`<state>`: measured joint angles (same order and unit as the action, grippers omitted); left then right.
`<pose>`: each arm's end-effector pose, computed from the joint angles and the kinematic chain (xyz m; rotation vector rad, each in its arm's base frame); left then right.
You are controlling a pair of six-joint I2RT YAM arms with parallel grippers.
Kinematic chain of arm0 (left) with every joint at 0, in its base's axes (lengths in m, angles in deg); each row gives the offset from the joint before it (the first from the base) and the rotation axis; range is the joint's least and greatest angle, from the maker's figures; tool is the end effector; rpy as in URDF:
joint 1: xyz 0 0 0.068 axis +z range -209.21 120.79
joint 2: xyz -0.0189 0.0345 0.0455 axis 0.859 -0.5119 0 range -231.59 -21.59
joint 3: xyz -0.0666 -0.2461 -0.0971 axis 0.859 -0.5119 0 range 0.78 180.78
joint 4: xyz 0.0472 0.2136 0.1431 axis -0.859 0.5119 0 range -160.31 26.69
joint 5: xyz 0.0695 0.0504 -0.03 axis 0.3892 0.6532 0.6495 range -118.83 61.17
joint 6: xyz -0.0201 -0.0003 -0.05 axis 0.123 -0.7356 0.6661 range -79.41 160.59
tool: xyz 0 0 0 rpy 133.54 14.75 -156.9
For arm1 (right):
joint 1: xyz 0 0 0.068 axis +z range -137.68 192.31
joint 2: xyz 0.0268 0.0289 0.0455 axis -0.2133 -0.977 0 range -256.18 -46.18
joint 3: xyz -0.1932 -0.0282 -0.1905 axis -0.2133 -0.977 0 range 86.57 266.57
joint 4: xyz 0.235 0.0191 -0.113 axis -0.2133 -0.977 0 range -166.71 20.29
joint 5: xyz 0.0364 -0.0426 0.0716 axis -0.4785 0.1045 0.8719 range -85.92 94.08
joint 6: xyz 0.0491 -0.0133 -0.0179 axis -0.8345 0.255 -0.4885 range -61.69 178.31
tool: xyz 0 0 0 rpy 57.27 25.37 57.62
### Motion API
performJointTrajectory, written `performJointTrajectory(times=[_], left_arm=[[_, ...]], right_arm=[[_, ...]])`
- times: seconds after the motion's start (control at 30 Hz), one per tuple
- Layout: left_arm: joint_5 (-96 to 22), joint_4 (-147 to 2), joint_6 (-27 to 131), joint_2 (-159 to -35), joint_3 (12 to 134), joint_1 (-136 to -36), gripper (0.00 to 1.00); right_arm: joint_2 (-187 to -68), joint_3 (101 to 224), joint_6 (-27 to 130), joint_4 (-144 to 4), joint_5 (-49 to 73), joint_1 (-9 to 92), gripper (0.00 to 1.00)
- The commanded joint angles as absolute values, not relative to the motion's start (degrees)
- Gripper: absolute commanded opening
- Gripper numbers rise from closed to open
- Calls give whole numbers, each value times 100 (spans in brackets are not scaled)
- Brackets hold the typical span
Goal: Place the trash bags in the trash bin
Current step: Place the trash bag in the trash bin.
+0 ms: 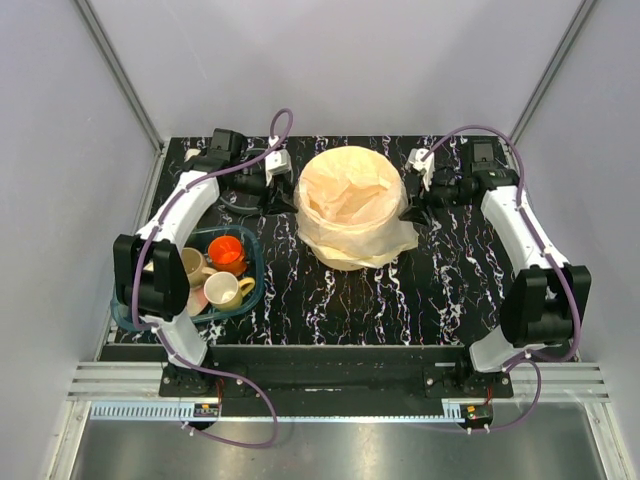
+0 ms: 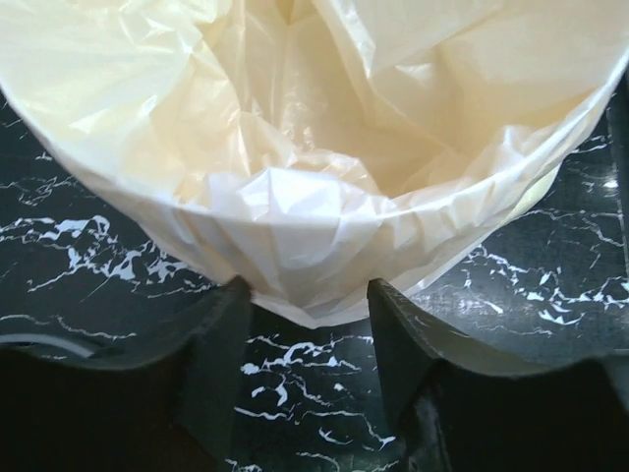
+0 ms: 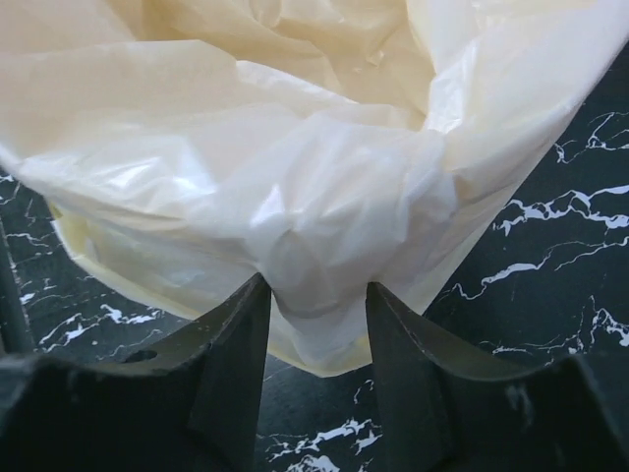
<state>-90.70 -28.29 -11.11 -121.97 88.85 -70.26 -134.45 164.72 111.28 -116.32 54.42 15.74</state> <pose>0.3597 -0.1022 0.3058 1.4049 1.5445 -0.9229 0.3146 0.0464 0.3126 -1.3046 1.7828 0.6596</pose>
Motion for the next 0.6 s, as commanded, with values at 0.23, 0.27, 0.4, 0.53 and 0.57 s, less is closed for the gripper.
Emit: performJointTrajectory(times=[0.23,0.27,0.4,0.53,0.57], left_arm=[[-9546,-2901,-1671,-12337,8990,-7116,0],[-9511,-2918,-1715,-12337,8877,-7116,0],[-9273,-2892,-1777,-12381,8647,-7125,0],[-8975,-2708,-2084,-12416,8436,-7134,0],[-8931,-2655,-2189,-12451,8401,-7143,0]], right_arm=[[-13716,16365,11271,-10962,5479,1583,0],[-13698,16278,11271,-10822,5470,1583,0],[-13645,15830,11219,-10610,5523,1583,0],[-13768,15583,11140,-10566,5523,1583,0],[-13785,15478,11122,-10539,5523,1583,0]])
